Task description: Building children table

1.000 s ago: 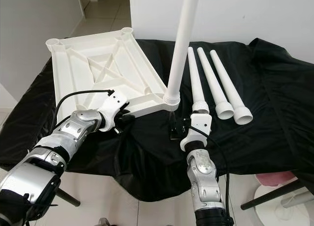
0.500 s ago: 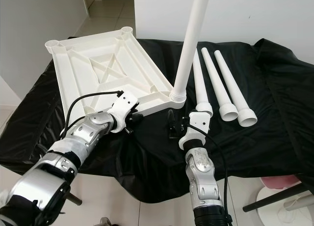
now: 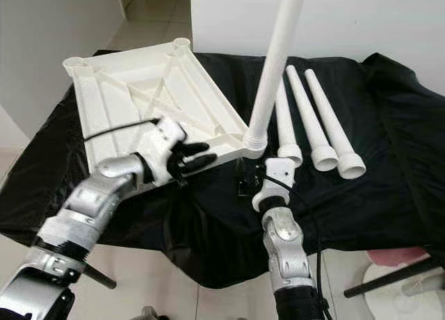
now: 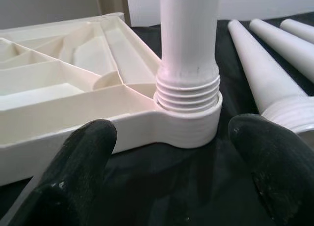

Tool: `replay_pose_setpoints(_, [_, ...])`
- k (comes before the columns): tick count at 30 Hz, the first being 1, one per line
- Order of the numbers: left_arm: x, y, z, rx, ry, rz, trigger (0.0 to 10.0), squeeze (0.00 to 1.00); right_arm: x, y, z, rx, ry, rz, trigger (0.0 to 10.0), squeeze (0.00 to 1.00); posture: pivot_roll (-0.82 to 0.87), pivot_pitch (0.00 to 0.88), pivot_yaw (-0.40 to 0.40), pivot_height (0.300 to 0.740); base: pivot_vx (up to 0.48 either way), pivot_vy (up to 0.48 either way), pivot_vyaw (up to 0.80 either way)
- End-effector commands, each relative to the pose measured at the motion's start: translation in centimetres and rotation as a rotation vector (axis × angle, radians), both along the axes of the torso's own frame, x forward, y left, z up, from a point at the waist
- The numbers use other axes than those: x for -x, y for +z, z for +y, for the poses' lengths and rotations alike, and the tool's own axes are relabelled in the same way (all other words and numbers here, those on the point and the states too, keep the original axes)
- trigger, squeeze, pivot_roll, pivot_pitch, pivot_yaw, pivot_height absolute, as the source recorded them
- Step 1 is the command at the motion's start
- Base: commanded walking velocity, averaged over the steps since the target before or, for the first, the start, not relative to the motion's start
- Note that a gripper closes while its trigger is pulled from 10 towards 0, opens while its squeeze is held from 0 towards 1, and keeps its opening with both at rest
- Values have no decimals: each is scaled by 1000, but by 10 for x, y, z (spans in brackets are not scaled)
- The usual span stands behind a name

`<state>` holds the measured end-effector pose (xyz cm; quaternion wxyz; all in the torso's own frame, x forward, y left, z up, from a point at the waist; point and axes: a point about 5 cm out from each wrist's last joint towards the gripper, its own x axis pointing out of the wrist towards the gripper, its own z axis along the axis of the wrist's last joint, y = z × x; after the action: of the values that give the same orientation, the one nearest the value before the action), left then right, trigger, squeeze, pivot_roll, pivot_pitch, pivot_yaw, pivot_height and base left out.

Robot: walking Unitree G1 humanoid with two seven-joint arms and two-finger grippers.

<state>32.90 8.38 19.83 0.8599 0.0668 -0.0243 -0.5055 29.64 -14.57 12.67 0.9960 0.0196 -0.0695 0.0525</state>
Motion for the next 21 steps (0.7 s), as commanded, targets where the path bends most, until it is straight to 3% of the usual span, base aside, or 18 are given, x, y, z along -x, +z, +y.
replay_pose_setpoints(1, [-4, 16, 10, 51, 39, -22, 10000, 0, -1, -4, 2, 2, 13, 17, 10000, 0, -26, 37, 1, 740, 0, 0, 0])
replay_pose_setpoints(2, [-6, 21, 15, 67, 73, -32, 10000, 0, -2, -4, 2, 3, 18, 19, 10000, 0, -26, 37, 1, 740, 0, 0, 0])
replay_pose_setpoints(5, [-19, 19, 37, -11, 232, -78, 10000, 0, -6, -4, 5, 3, 30, 22, 10000, 0, -17, 32, -3, 740, 0, 0, 0])
replay_pose_setpoints(8, [-20, 17, 40, -32, 254, -82, 10000, 0, -6, -4, 6, 3, 31, 23, 10000, 0, -17, 32, -3, 740, 0, 0, 0])
replay_pose_setpoints(9, [-25, 13, 58, -87, 362, -93, 10000, 0, -11, -6, 7, 34, 21, 38, 10000, 0, -11, 33, -4, 740, 0, 0, 0])
replay_pose_setpoints(10, [-27, 13, 64, -96, 400, -93, 10000, 0, -12, -6, 7, 55, 14, 44, 10000, 0, -11, 33, -4, 740, 0, 0, 0])
replay_pose_setpoints(13, [-29, 14, 74, -96, 455, -79, 10000, 0, -16, -6, 5, 68, -5, 53, 10000, 0, -7, 35, -6, 740, 0, 0, 0])
replay_pose_setpoints(16, [-34, 8, 95, -195, 575, -77, 10000, 0, -22, -2, 5, 87, -17, 40, 10000, 0, 3, 43, -10, 740, 0, 0, 0])
replay_pose_setpoints(18, [-34, 8, 95, -195, 575, -77, 10000, 0, -22, -2, 5, 87, -17, 40, 10000, 0, 3, 43, -10, 740, 0, 0, 0])
replay_pose_setpoints(21, [-32, 1, 115, -314, 639, -103, 10000, 0, -29, 3, 3, 78, -37, 35, 10000, 0, 14, 52, -14, 740, 0, 0, 0])
